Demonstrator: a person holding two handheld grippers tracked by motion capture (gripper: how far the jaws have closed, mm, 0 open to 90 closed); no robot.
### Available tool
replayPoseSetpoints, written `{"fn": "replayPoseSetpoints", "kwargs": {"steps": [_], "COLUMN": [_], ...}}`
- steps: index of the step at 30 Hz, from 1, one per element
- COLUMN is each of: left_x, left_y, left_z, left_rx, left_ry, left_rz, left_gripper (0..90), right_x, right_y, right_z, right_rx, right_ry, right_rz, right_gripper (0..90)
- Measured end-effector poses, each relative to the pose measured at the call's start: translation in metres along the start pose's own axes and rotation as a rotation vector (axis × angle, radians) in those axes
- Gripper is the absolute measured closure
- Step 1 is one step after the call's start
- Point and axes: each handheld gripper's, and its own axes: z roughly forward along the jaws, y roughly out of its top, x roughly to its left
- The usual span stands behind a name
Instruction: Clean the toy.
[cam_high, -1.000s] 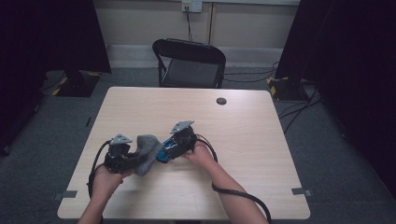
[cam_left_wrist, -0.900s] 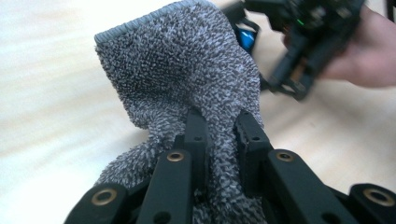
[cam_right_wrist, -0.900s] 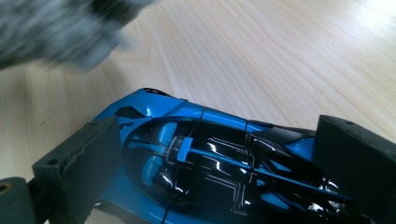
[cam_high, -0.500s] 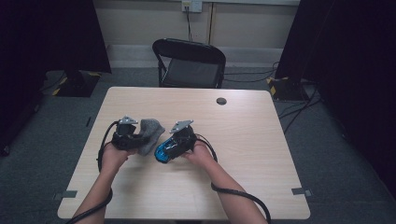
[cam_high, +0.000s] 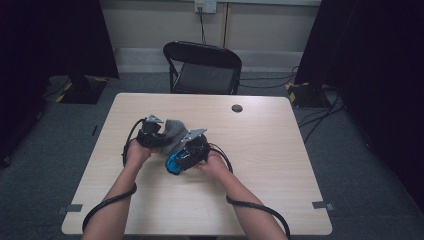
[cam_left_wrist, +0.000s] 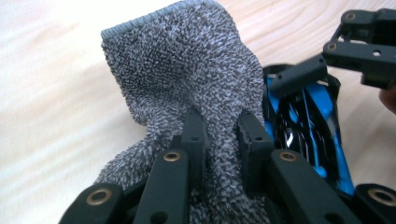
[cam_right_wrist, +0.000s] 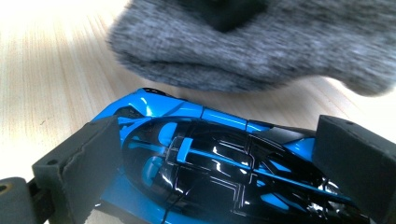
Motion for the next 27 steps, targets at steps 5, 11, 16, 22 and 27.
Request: {"fn": "replayPoseSetpoints", "kwargs": {"steps": [5,11,16,22,27], "left_x": [0.001,0.000,0.000,0.001,-0.004], "left_y": [0.003,0.001,0.002,-0.001,-0.001], "left_z": [0.011,0.025,0.026,0.020,0.017], "left_rx": [0.018,0.029,0.020,0.008,-0.002], "left_ry": [0.005,0.005,0.037,0.089,0.130], "left_rz": [-0.003,-0.017,-0.075,-0.106,-0.102], "left_gripper": [75.7,71.0,56.3,50.1,49.3], "right_x": [0.000,0.000,-0.001,0.000,0.000], "right_y": [0.000,0.001,0.001,0.001,0.001], "right_z": [0.000,0.000,0.000,0.000,0.001], "right_rx": [0.000,0.006,0.008,0.007,0.009], "right_ry": [0.000,0.002,0.002,0.000,-0.004], "right_rz": [0.002,-0.001,-0.004,-0.002,0.003], "right_gripper": [1.5,1.5,1.5,1.5,1.5]}}
